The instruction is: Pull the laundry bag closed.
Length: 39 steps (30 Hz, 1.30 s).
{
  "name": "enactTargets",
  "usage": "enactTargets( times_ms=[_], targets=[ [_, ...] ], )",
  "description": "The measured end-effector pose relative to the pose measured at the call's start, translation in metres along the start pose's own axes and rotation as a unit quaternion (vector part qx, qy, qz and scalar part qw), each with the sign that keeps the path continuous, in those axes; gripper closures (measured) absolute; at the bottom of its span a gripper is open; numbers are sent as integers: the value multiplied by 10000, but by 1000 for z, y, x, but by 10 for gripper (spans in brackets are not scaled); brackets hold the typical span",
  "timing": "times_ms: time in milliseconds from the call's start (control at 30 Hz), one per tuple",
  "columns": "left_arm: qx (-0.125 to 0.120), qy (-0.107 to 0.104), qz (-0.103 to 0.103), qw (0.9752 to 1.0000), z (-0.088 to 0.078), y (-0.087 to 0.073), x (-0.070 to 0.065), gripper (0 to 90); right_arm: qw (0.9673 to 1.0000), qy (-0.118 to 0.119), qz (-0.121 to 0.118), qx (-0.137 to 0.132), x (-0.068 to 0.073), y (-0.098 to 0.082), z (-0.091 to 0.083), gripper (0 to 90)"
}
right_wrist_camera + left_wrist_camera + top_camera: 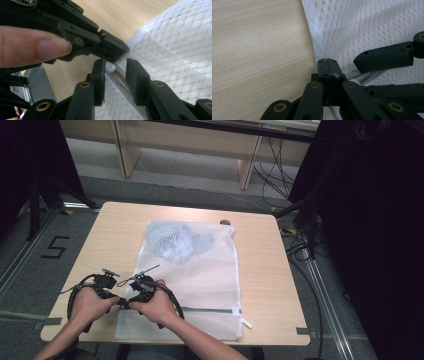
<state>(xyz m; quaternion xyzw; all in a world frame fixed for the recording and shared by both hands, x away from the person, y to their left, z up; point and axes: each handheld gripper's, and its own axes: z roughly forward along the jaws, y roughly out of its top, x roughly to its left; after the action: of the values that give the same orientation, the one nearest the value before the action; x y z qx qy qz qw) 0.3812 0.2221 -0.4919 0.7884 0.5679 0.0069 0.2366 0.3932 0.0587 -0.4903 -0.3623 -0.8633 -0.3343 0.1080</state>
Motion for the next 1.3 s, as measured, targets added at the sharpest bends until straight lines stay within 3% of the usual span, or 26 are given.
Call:
enactTargets(
  times_ms=[433,767,800,833,967,1033,1167,1300],
  targets=[
    [2,12,-7,10000,0,0,1,897,9998,140,-18,110,3,3,7,766],
    [-14,6,-27,10000,0,0,0,897,9996,105,-161,186,4,2,8,848],
    [-17,9,-28,10000,0,0,0,897,9994,20,-223,270,4,2,8,864],
    [91,40,141,9999,-1,0,1,897,9996,43,-186,213,5,1,8,865],
    [-24,83,4,10000,1,-1,-4,897,9998,130,-57,172,7,0,8,867],
    [-56,120,32,9999,1,-1,-6,897,9998,82,-84,173,6,-1,7,868],
    [-59,205,158,9996,1,-1,-9,898,9996,28,138,246,8,-3,5,869],
    [-11,268,209,9994,1,-2,-11,898,9998,-22,93,192,8,-4,3,870]
  ],
)
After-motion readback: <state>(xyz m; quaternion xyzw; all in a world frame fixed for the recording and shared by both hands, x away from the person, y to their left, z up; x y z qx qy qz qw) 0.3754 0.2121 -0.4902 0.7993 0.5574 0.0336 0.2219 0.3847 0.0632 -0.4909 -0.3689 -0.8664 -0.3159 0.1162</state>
